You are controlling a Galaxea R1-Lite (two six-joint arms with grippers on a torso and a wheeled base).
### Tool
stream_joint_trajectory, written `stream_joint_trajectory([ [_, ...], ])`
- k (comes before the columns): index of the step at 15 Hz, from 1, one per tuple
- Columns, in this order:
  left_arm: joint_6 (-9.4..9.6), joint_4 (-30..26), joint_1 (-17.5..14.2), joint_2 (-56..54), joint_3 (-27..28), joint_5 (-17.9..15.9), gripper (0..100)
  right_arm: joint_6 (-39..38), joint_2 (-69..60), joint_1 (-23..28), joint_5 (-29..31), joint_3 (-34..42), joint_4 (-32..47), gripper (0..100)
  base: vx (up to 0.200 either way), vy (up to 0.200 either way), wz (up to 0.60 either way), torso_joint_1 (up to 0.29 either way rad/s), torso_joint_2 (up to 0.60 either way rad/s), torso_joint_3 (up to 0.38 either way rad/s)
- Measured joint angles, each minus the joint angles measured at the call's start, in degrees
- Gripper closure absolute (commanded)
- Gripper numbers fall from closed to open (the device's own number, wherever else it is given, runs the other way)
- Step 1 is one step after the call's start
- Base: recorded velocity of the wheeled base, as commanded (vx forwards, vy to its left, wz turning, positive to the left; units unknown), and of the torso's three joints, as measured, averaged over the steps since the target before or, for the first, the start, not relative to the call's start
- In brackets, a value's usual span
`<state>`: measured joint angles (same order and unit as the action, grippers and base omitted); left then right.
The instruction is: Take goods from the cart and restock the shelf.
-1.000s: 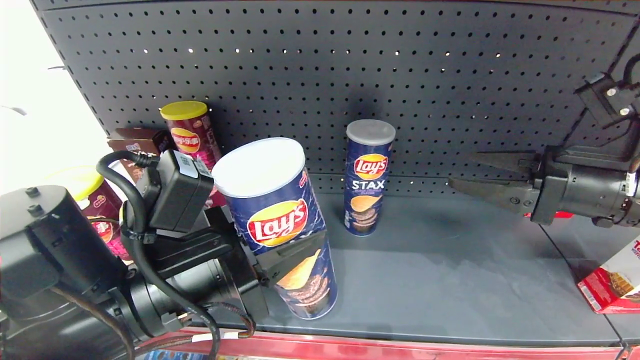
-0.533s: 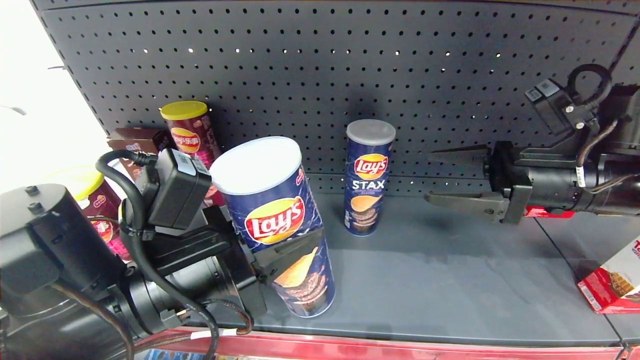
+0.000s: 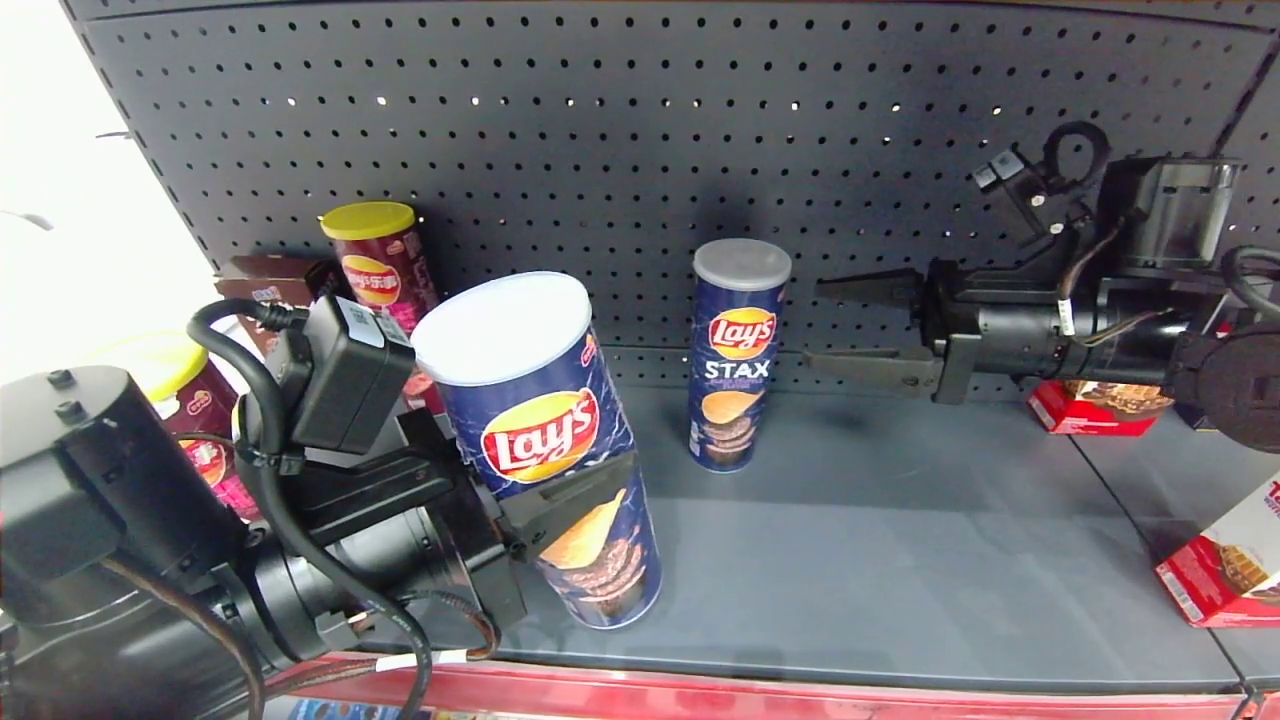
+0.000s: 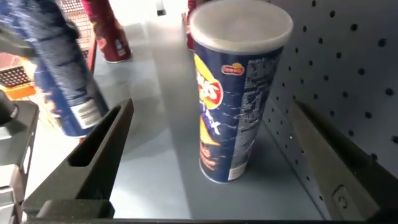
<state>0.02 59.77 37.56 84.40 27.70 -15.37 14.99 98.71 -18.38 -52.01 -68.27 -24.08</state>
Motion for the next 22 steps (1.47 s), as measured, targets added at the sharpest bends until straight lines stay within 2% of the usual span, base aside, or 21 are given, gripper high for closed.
stream_joint_trajectory([
  [7, -0.02, -0.02, -0.1, 0.17, -0.09, -0.01, 100, 0.11, 6.95, -0.13, 0.2, -3.95, -0.85, 0, 0.0, 0.0, 0.0, 0.0, 0.0, 0.0],
  [12, -0.78, 0.0, -0.2, 0.24, -0.11, 0.0, 100, 0.11, 11.68, -0.74, 0.09, -6.57, -1.45, 0, 0.0, 0.0, 0.0, 0.0, 0.0, 0.0],
  [22, -0.8, 0.04, -1.01, 0.33, -0.26, 0.0, 100, 0.11, 18.16, -2.89, 0.09, -7.25, -4.61, 0, 0.0, 0.0, 0.0, 0.0, 0.0, 0.0],
])
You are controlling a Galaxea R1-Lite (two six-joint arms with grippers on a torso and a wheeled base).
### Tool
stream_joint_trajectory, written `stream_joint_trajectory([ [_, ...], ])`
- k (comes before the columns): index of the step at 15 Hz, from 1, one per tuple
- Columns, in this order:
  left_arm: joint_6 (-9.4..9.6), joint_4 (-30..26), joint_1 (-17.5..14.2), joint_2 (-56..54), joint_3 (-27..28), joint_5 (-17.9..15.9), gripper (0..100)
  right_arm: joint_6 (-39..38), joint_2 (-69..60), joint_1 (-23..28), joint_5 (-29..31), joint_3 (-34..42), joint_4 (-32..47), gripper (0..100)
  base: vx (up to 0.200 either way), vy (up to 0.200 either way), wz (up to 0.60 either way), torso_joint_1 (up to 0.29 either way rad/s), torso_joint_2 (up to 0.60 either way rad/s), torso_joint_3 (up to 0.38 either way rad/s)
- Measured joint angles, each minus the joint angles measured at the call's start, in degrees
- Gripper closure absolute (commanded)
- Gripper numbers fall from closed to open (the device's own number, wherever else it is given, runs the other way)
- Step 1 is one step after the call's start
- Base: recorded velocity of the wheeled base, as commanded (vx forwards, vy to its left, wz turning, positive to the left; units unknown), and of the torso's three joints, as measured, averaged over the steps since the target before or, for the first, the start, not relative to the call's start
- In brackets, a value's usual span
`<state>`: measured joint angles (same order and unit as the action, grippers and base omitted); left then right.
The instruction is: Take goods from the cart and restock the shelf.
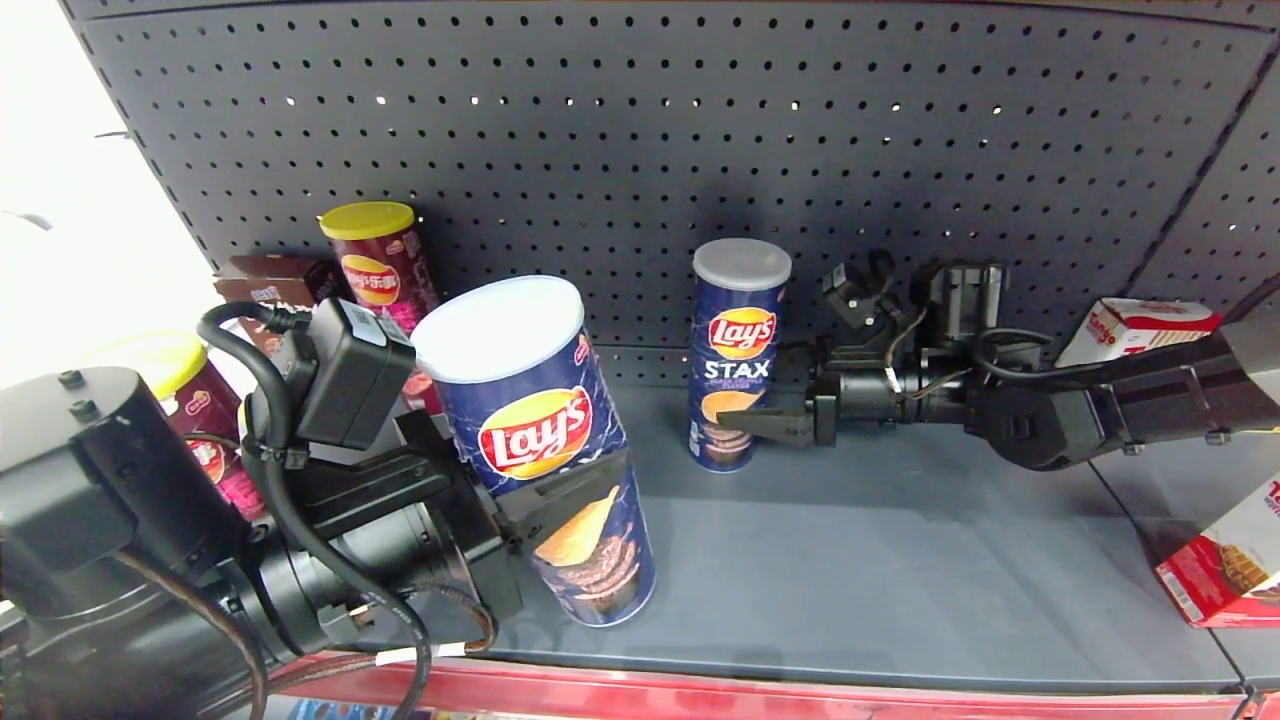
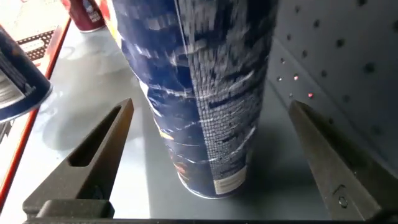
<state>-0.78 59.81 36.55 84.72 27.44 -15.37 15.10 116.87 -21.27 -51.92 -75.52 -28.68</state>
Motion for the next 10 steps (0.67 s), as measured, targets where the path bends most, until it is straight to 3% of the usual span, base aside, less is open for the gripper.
stream_joint_trajectory([
  [10, 0.02, -0.04, -0.06, -0.02, -0.11, 0.07, 100, -0.02, 4.18, -0.48, 0.28, -2.38, -0.13, 0, 0.0, 0.0, 0.0, 0.0, 0.0, 0.0],
])
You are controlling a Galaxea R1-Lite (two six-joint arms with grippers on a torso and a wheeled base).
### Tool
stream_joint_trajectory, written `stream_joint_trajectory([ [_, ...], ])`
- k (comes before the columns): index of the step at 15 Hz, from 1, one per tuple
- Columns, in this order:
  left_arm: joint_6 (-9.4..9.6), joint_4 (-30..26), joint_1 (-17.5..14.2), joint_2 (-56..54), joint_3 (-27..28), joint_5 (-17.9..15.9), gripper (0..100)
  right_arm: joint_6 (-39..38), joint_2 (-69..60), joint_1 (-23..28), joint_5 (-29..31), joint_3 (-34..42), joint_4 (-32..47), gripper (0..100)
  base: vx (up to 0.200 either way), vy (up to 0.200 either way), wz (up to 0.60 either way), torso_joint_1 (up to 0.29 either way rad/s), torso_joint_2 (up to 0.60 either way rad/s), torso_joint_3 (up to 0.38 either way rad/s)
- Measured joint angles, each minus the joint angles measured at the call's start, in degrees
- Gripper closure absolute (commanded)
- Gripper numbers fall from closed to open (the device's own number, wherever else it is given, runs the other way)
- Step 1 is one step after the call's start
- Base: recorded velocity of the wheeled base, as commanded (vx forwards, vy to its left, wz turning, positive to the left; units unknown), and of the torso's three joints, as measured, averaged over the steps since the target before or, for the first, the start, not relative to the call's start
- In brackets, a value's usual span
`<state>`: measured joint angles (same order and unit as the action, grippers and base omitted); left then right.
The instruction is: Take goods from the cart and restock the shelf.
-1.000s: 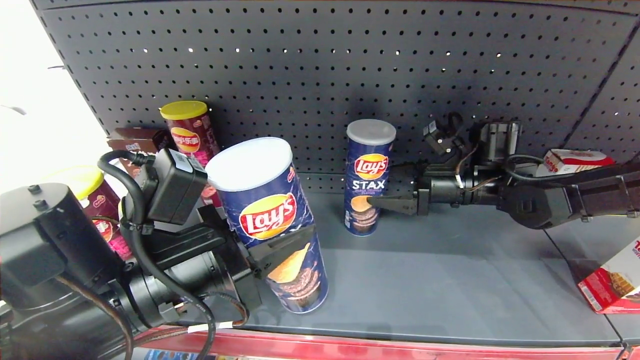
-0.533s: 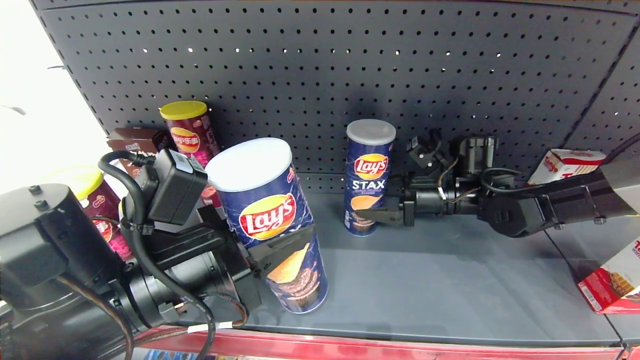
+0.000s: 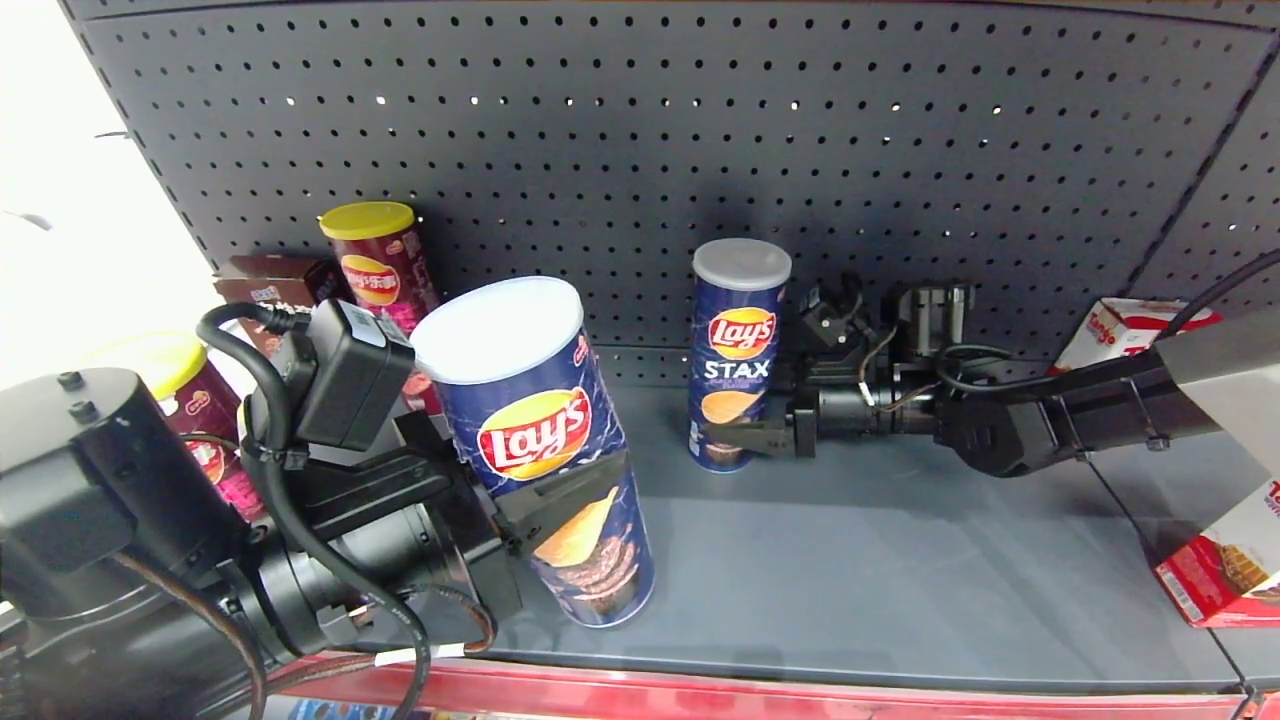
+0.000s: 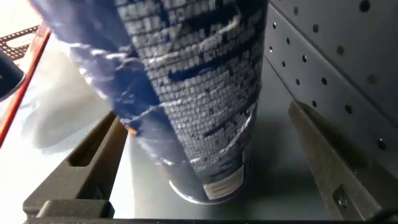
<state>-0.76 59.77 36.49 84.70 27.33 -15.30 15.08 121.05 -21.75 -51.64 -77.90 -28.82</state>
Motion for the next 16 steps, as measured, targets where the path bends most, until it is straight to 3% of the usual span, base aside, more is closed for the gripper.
stream_joint_trajectory([
  [3, -0.02, -0.05, 0.0, 0.0, -0.13, 0.0, 100, -0.02, 1.07, -0.27, 0.22, -1.18, 0.0, 0, 0.0, 0.0, 0.0, 0.0, 0.0, 0.0],
  [4, 0.0, -0.02, 0.0, 0.02, -0.16, 0.06, 100, 0.0, 1.44, -0.4, 0.13, -1.68, -0.07, 100, 0.0, 0.0, 0.0, 0.0, 0.0, 0.0],
  [11, -0.02, 0.06, 0.0, -0.11, -0.18, 0.28, 100, 0.02, 1.66, -1.34, 1.99, -1.84, -0.16, 100, 0.0, 0.0, 0.0, 0.0, 0.0, 0.0],
  [16, 0.0, 0.06, -0.49, -0.28, -0.21, 0.3, 100, 0.07, -4.92, -2.0, 2.23, 6.23, -1.94, 100, 0.0, 0.0, 0.0, 0.0, 0.0, 0.0],
])
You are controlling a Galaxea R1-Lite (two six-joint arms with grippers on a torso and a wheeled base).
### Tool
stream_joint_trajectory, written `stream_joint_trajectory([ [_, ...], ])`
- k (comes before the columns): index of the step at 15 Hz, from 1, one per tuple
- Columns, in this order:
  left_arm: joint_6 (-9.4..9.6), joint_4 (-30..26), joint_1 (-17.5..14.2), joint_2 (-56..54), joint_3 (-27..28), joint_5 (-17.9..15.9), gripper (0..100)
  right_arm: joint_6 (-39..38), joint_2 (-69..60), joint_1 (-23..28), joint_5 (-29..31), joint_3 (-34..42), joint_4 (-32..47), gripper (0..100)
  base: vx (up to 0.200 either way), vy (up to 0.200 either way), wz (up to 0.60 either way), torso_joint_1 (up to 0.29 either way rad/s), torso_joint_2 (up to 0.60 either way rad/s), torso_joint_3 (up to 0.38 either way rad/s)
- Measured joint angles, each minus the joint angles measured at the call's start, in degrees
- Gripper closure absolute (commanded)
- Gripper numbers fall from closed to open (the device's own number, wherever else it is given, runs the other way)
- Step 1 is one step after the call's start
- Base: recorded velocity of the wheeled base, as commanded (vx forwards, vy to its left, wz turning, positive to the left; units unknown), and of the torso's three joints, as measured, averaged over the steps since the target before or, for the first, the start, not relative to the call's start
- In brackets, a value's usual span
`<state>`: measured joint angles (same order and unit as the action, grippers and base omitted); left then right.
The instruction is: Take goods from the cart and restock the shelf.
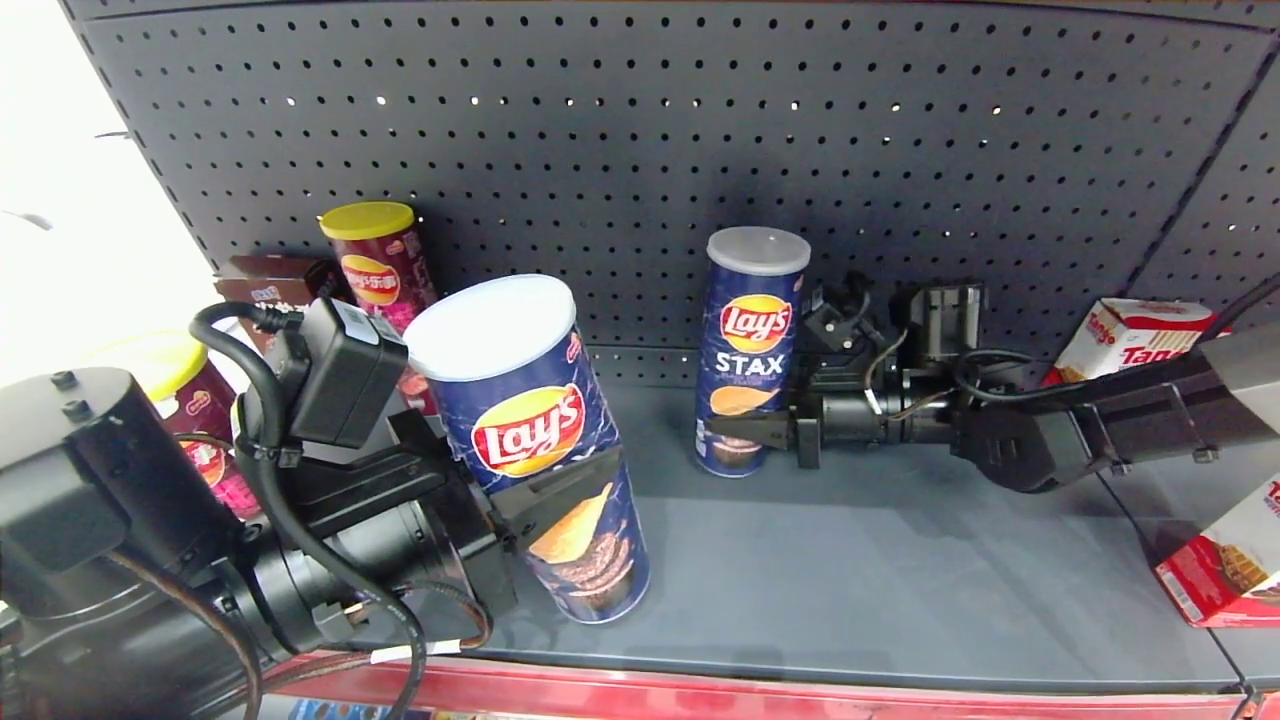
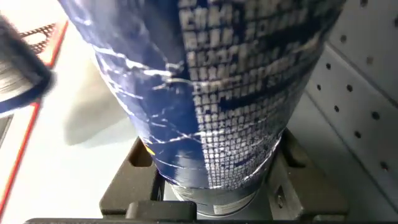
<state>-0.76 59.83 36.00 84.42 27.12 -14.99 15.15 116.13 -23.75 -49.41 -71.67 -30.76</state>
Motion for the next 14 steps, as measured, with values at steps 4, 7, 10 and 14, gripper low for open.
stream_joint_trajectory([
  [4, 0.07, -0.02, -0.04, -0.11, -0.01, 0.13, 100, -0.33, -5.71, -0.98, 1.62, 12.74, -7.51, 100, 0.0, 0.0, 0.0, 0.0, 0.0, 0.0],
  [7, 0.16, -0.09, 0.0, -0.11, -0.04, 0.2, 100, -0.4, -11.63, -3.27, 3.02, 21.78, -8.7, 100, 0.0, 0.0, 0.0, 0.0, 0.0, 0.0],
  [10, 0.16, -0.09, 0.02, -0.13, -0.06, 0.3, 100, -0.55, -15.93, -5.44, 4.61, 25.98, -8.9, 100, 0.0, 0.0, 0.0, 0.0, 0.0, 0.0],
  [14, 0.16, -0.11, 0.05, -0.11, -0.12, 0.33, 100, -0.54, -18.72, -6.99, 5.78, 28.92, -8.87, 100, 0.0, 0.0, 0.0, 0.0, 0.0, 0.0],
])
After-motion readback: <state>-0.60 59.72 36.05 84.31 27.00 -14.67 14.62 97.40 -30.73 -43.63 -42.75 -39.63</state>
